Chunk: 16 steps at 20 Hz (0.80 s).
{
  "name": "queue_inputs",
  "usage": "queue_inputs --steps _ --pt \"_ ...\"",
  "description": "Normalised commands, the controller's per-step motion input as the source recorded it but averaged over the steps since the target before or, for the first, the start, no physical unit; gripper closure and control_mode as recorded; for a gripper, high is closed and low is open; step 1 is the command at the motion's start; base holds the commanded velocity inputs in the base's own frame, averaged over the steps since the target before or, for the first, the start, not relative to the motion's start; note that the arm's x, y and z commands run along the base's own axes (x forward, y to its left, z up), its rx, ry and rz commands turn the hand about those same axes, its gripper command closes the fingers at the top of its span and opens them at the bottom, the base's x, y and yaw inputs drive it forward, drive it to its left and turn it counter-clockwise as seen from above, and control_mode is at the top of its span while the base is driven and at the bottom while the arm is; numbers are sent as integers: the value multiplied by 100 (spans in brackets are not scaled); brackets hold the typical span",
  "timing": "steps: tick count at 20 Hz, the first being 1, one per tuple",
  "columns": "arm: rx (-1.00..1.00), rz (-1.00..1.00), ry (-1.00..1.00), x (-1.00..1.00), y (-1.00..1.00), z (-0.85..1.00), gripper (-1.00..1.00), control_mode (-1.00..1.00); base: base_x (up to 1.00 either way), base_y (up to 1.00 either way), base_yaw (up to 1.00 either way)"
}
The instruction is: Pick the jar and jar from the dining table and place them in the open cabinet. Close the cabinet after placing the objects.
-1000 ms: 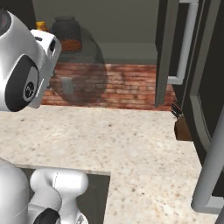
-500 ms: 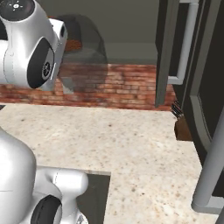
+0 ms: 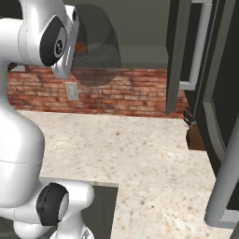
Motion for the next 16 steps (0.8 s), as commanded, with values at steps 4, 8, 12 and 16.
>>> queue_inputs --steps 4,8,12,16 --pt "-6 0 0 56 -9 3 100 -100 0 0 0" --pt "-4 0 0 60 -14 0 100 -100 0 0 0" --pt "-2 0 0 67 -17 2 100 -100 0 0 0" --pt "0 0 0 66 -15 7 100 -100 0 0 0"
